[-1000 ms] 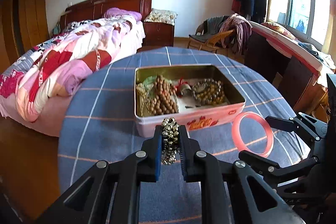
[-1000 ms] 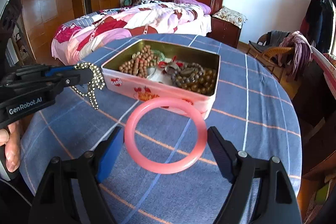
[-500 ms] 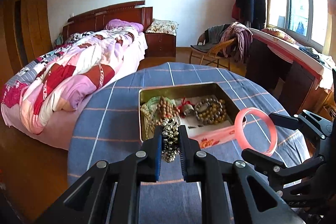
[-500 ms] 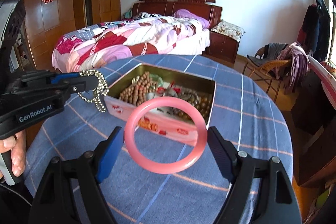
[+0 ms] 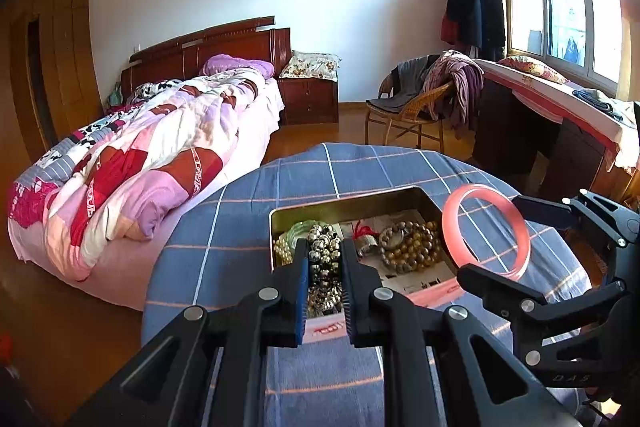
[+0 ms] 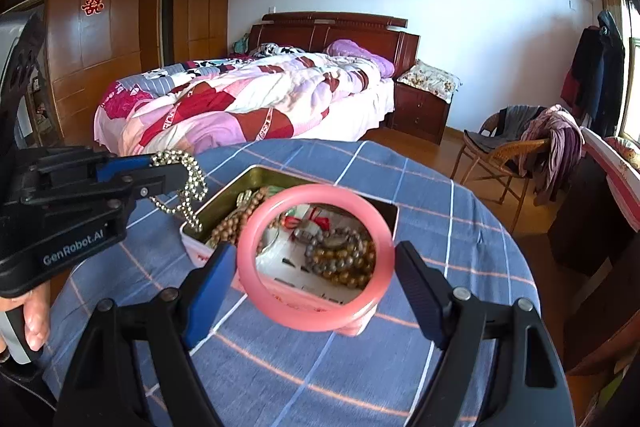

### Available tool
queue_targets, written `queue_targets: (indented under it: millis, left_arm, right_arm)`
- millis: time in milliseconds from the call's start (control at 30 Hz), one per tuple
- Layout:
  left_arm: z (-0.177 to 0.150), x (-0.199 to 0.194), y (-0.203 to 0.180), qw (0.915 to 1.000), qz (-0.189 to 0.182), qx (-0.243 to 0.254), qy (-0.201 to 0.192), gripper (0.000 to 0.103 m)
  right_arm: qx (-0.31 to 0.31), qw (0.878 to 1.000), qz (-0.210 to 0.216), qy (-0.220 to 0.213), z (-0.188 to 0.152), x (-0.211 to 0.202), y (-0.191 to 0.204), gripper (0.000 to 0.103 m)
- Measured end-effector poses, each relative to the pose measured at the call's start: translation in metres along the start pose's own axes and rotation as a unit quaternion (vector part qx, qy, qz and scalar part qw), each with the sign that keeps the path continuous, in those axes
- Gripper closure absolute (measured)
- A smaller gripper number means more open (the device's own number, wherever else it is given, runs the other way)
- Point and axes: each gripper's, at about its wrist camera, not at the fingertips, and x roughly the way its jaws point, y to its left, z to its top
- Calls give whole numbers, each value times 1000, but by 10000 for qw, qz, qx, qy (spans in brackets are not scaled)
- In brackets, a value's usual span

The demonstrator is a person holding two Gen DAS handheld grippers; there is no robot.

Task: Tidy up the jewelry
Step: 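Lower the silver beads and pink bangle into the tin and open both tools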

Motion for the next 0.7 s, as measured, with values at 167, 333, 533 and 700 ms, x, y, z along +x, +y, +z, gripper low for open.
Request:
queue_targets:
  millis: [167, 333, 533, 700]
  left_arm:
    - [8, 6, -1, 10000, 22, 51, -16, 89]
    - [14, 16, -3, 9999, 40, 93, 1, 89]
    - [20, 26, -3, 10000, 46, 84, 26, 89]
    - [25, 34, -5, 9999, 77, 113, 17, 89]
  right_arm:
    - [-23, 10000, -45, -53, 8, 5, -5, 20]
    - [-25, 10000, -69, -62, 13, 10, -7, 20]
    - [9, 9999, -106, -47, 17, 17, -12, 20]
    - [57, 9999, -138, -7, 21, 25, -18, 20]
